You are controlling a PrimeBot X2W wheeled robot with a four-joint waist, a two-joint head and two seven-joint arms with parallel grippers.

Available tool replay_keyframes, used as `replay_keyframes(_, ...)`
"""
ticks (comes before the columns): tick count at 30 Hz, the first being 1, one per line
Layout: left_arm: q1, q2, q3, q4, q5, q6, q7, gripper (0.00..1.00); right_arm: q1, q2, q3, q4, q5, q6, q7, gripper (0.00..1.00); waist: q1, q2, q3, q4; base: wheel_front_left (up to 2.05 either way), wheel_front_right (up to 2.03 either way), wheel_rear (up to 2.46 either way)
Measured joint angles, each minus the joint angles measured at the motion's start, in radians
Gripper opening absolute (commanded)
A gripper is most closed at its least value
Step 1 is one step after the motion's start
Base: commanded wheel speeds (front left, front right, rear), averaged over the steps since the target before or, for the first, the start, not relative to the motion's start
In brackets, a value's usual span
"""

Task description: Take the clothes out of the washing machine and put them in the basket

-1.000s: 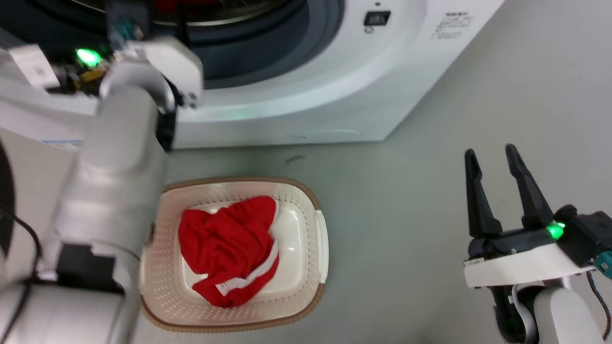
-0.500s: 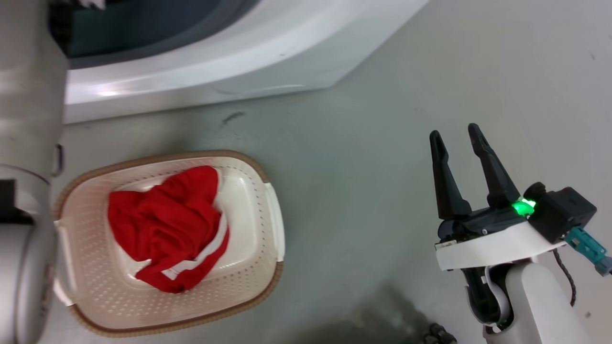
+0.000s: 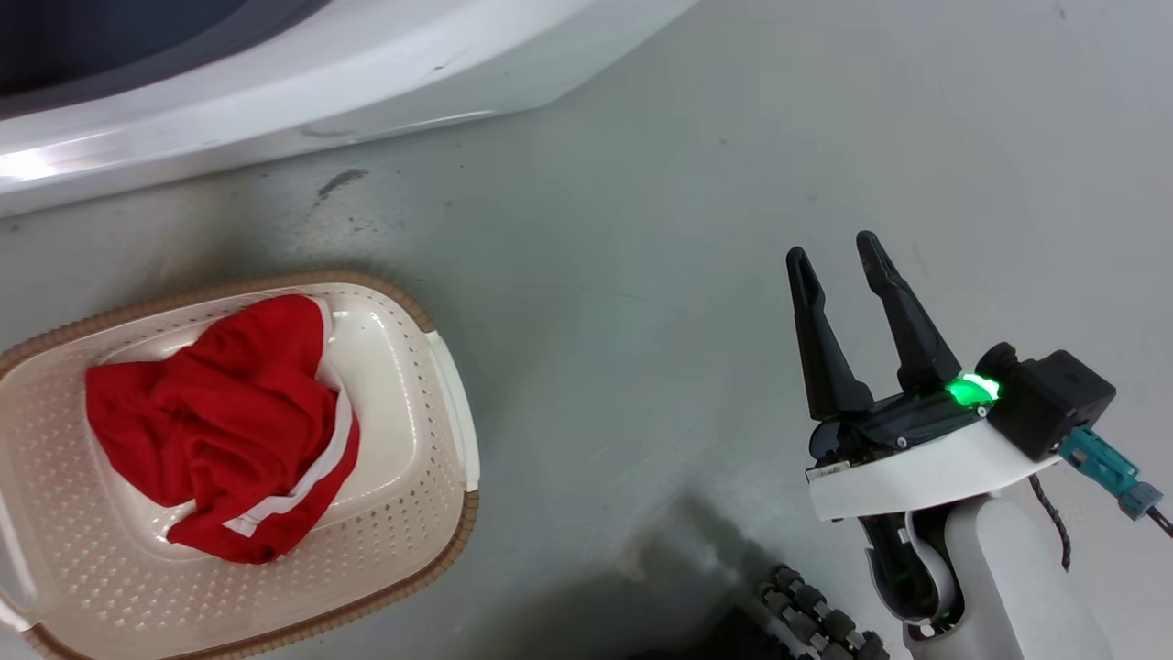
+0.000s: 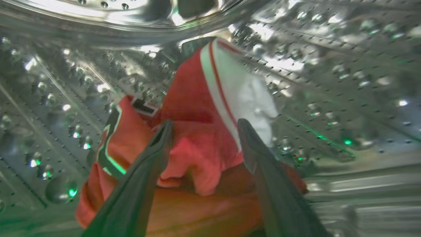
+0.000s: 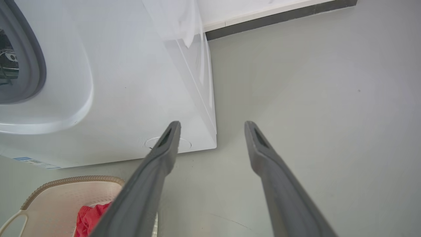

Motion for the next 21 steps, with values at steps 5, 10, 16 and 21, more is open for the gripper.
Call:
replay_keyframes(5, -0.018, 0.029, -0.018, 0.006, 0.011, 0.005, 0.105, 1.00, 0.000, 0.000, 0.012, 0.000, 0.011, 0.000, 0.000, 1.00, 0.0000, 0.0000, 0.019, -0.018, 0.00, 0.00, 0.00)
replay_keyframes(10, -0.023, 0.047, -0.039, 0.006, 0.022, 0.021, 0.208, 1.00, 0.000, 0.000, 0.026, -0.001, 0.019, 0.000, 0.000, 1.00, 0.0000, 0.0000, 0.026, -0.025, 0.00, 0.00, 0.00)
replay_keyframes(16, -0.043, 0.053, -0.052, -0.002, 0.032, 0.054, 0.353, 1.00, -0.003, 0.000, 0.034, -0.002, 0.025, 0.000, 0.000, 1.00, -0.0001, 0.0000, 0.034, -0.028, 0.00, 0.00, 0.00)
replay_keyframes(21, -0.032, 0.058, -0.056, -0.030, 0.026, 0.074, 0.426, 0.00, -0.005, 0.000, 0.040, -0.001, 0.028, 0.000, 0.000, 1.00, 0.0000, 0.0000, 0.030, -0.033, 0.00, 0.00, 0.00)
